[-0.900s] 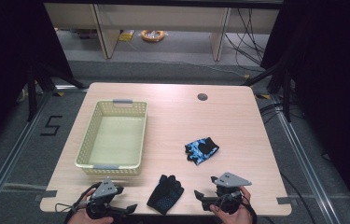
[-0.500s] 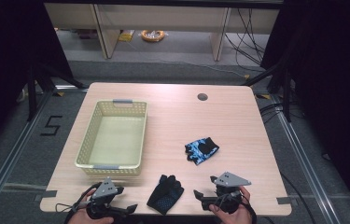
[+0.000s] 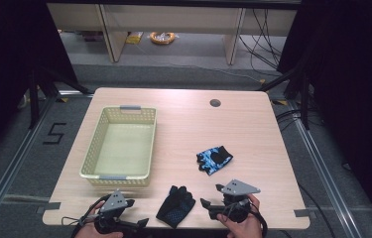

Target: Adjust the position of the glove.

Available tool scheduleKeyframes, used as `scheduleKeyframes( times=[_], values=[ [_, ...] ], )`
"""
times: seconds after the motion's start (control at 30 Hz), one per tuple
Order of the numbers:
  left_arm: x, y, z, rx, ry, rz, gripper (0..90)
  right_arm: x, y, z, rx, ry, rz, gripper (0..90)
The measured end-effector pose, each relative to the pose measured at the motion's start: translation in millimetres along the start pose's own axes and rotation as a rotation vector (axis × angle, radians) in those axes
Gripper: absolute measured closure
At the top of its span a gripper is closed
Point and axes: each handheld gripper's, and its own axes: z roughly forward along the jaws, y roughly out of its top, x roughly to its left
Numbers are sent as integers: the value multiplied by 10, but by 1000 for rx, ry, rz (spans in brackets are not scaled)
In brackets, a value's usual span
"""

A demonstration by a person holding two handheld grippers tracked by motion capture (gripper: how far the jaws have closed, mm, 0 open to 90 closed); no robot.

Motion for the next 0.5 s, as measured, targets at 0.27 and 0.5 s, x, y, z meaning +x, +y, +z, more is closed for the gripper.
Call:
scheduleKeyframes(
  times=[0.27,0.5],
  values=[
    [-112,46,101,8,-41,21,235,52,93,170,34,36,-90,393],
    [-199,90,214,6,-43,64,274,99,195,341,68,58,-147,470]
  ],
)
